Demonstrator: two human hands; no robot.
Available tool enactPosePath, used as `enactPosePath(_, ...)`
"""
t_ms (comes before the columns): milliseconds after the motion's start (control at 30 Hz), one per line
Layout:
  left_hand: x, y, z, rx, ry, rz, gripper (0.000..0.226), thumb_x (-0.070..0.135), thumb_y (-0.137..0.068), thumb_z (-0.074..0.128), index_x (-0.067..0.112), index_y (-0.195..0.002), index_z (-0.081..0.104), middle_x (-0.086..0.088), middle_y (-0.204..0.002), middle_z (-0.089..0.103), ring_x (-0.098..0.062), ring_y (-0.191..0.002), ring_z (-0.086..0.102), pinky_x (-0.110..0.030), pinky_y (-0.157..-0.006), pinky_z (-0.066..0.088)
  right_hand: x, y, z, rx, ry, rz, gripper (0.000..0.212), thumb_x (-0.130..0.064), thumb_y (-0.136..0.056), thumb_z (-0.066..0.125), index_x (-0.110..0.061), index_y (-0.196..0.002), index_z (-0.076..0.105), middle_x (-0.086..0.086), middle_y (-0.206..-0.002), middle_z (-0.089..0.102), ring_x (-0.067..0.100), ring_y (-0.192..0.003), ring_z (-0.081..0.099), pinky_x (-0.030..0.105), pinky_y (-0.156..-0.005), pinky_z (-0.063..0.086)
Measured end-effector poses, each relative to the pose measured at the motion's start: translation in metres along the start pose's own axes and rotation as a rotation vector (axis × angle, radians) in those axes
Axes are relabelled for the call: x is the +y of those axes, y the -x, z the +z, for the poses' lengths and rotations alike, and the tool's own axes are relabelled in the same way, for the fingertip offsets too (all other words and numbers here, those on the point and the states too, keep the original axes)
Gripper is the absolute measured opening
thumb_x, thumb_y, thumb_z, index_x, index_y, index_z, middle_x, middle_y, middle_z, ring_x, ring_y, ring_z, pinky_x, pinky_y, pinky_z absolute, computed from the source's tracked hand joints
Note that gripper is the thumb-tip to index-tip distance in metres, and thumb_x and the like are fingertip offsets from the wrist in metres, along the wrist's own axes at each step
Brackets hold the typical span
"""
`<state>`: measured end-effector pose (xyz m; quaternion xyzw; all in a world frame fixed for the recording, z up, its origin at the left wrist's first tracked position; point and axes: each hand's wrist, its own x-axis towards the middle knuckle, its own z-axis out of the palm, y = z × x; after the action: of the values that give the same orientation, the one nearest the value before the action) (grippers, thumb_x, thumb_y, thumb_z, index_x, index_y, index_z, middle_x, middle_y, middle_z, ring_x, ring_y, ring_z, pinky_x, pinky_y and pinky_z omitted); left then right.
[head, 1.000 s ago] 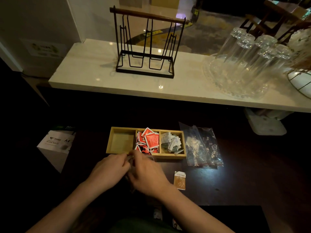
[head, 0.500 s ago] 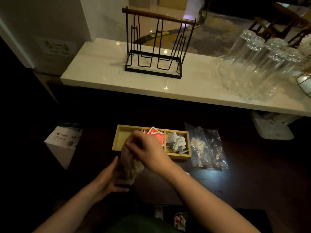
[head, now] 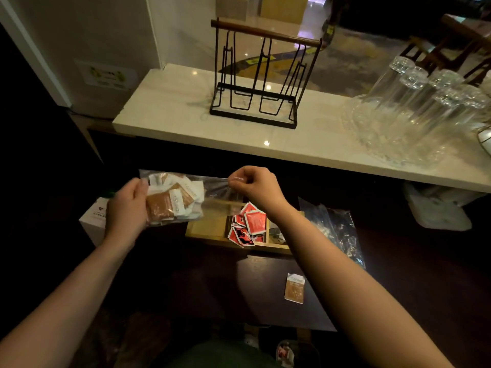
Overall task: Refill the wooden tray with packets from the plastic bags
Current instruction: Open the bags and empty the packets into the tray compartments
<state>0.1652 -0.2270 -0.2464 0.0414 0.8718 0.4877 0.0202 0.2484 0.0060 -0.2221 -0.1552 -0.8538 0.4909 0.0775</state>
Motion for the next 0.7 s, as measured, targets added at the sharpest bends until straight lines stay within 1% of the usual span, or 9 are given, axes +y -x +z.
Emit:
enactPosePath(67,0.006,-0.009,-0.008,0.032,-0.062,0.057,0.037,0.033,-0.098,0.037,0.007,-0.076,0.052,-0.009,-0.07,0.057,-0.023,-0.062,0.052,-0.034,-0.055,0.037,0.005,-0.003,0.006,-0.037,-0.082,0.04,0.01,-0.017,-0.087,0.065,-0.015,-0.096,0.07,-0.003,-0.088,0.068,0.015,-0.089,0.066,0.033,-0.084,0.056)
enactPosePath(100,0.01,-0.011,-0.01,0.049,-0.089,0.088,0.037,0.031,-0.098,0.038,0.005,-0.074,0.051,-0.011,-0.068,0.055,-0.023,-0.06,0.05,-0.033,-0.053,0.035,0.008,-0.004,0.01,-0.049,-0.116,0.062,0.01,-0.017,-0.087,0.065,-0.015,-0.096,0.07,-0.002,-0.087,0.068,0.015,-0.087,0.066,0.031,-0.082,0.056)
enactPosePath(167,0.018,-0.012,-0.014,0.08,-0.145,0.149,0.038,0.028,-0.098,0.04,0.002,-0.071,0.046,-0.01,-0.063,0.049,-0.02,-0.055,0.043,-0.032,-0.049,0.03,0.016,-0.007,0.019,-0.06,-0.153,0.108,0.009,-0.014,-0.086,0.066,-0.012,-0.094,0.07,0.0,-0.082,0.067,0.015,-0.078,0.064,0.031,-0.073,0.056)
enactPosePath(233,0.025,-0.012,-0.015,0.098,-0.194,0.187,0.038,0.027,-0.098,0.04,0.004,-0.068,0.043,-0.006,-0.059,0.042,-0.017,-0.052,0.037,-0.031,-0.047,0.026,0.022,-0.008,0.029,-0.069,-0.182,0.151,0.009,-0.01,-0.086,0.066,-0.007,-0.093,0.07,0.003,-0.079,0.067,0.016,-0.072,0.063,0.031,-0.069,0.057)
enactPosePath(300,0.031,-0.012,-0.013,0.094,-0.216,0.211,0.037,0.027,-0.098,0.04,0.008,-0.066,0.04,-0.004,-0.057,0.039,-0.013,-0.051,0.036,-0.03,-0.047,0.026,0.027,-0.008,0.038,-0.093,-0.226,0.181,0.01,-0.004,-0.087,0.063,0.0,-0.095,0.068,0.005,-0.077,0.066,0.015,-0.068,0.064,0.023,-0.064,0.058)
enactPosePath(367,0.037,-0.013,-0.01,0.082,-0.214,0.218,0.037,0.026,-0.098,0.041,0.009,-0.065,0.038,-0.003,-0.056,0.039,-0.013,-0.05,0.036,-0.03,-0.047,0.026,0.031,-0.009,0.045,-0.112,-0.235,0.196,0.012,0.0,-0.088,0.06,0.005,-0.098,0.066,0.005,-0.074,0.063,0.012,-0.065,0.062,0.015,-0.057,0.054)
enactPosePath(500,0.047,-0.013,-0.002,0.062,-0.232,0.246,0.038,0.026,-0.098,0.04,0.006,-0.067,0.04,-0.005,-0.056,0.039,-0.015,-0.05,0.036,-0.029,-0.046,0.027,0.042,-0.013,0.056,-0.092,-0.182,0.219,0.012,-0.004,-0.088,0.061,0.001,-0.098,0.068,0.002,-0.075,0.064,0.009,-0.066,0.062,0.013,-0.055,0.052)
enactPosePath(600,0.053,-0.013,0.003,0.016,-0.242,0.276,0.036,0.026,-0.098,0.04,0.007,-0.069,0.042,-0.003,-0.057,0.039,-0.014,-0.05,0.037,-0.03,-0.046,0.026,0.049,-0.015,0.06,-0.061,-0.152,0.221,0.011,-0.004,-0.088,0.063,-0.001,-0.096,0.069,0.0,-0.072,0.063,0.008,-0.063,0.059,0.01,-0.052,0.049)
enactPosePath(700,0.058,-0.012,0.009,-0.017,-0.229,0.293,0.035,0.028,-0.098,0.041,0.007,-0.069,0.043,-0.002,-0.057,0.039,-0.013,-0.051,0.039,-0.029,-0.046,0.026,0.055,-0.016,0.061,-0.064,-0.135,0.225,0.011,-0.004,-0.088,0.063,-0.004,-0.096,0.069,-0.001,-0.074,0.063,0.01,-0.067,0.06,0.013,-0.055,0.051)
